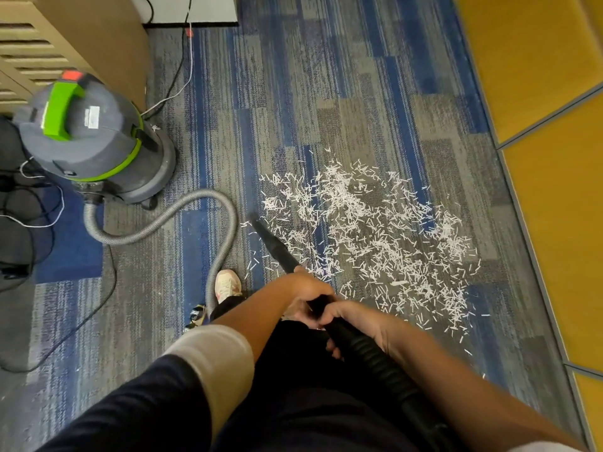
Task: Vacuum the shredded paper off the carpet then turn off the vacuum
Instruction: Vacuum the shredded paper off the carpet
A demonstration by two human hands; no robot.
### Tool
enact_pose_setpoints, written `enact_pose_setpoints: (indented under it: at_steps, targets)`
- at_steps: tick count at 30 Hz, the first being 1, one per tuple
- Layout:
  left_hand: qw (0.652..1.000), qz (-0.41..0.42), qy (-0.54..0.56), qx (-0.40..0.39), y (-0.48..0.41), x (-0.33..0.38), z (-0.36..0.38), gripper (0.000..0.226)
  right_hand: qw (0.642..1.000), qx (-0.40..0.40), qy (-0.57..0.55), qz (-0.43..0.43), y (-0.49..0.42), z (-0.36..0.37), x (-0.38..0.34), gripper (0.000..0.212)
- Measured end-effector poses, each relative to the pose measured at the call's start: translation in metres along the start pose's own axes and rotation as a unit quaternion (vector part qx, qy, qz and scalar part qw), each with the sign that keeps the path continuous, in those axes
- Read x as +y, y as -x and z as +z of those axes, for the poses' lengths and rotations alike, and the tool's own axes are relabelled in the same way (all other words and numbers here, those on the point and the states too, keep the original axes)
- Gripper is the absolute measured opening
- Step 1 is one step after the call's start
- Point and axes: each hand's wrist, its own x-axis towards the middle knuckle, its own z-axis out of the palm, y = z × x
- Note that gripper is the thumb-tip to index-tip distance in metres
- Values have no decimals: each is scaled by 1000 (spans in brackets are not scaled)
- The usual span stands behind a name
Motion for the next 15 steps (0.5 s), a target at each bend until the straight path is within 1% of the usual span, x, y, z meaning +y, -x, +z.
enact_pose_setpoints:
  at_steps: [2,3,5,8,10,13,15]
  targets:
    - [1000,6,0,-22,4,4,-2,17,1000,2,2,-14,0,-1,-2,18]
    - [1000,7,-10,-23,6,5,-2,15,1000,-1,0,-21,2,0,-4,17]
    - [1000,17,-18,-12,4,7,-4,17,999,-13,-14,-34,3,0,-7,16]
    - [999,23,-25,-13,7,9,-4,18,998,-10,-46,-40,-1,-1,-11,23]
    - [999,35,-20,-6,6,8,-5,28,998,5,-46,-47,-5,-1,-13,24]
    - [999,29,-29,-17,5,4,-6,25,998,9,-48,-48,-9,1,-11,24]
    - [999,23,-23,-19,4,-2,-5,38,998,4,-49,-38,-13,3,-8,24]
